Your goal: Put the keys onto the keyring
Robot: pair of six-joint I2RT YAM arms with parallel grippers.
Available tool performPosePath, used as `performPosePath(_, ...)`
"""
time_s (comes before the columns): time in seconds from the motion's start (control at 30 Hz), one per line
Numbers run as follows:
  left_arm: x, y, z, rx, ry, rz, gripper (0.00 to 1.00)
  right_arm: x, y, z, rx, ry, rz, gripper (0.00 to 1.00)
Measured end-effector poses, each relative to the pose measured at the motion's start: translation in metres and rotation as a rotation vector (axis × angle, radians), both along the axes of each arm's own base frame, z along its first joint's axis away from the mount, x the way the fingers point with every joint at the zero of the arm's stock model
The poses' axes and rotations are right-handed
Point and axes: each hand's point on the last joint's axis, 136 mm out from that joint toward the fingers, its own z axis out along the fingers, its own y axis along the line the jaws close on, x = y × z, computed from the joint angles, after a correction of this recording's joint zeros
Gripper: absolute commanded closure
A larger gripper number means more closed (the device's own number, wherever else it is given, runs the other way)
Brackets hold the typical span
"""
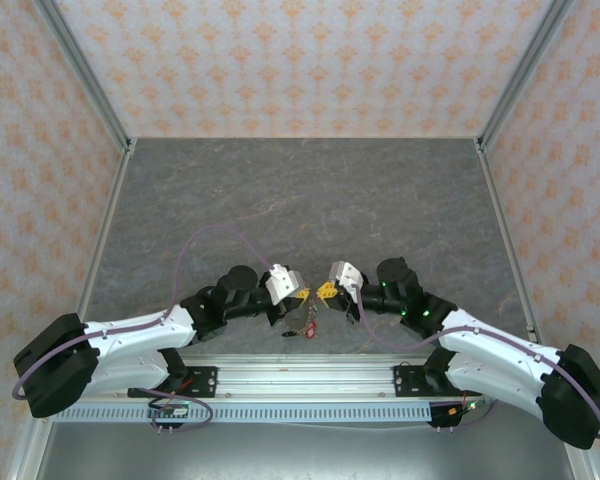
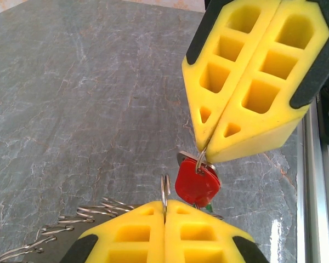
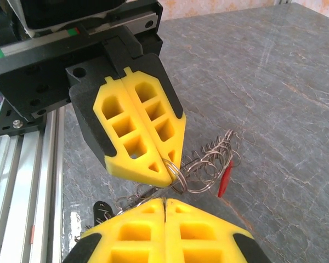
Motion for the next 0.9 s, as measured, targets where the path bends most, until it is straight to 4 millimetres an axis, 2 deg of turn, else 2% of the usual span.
performPosePath(0.9,0.000,0.000,0.000,-0.006,0.012,0.008,1.00,0.009,0.014,0.005,0.042,0.022,0.001,1.00)
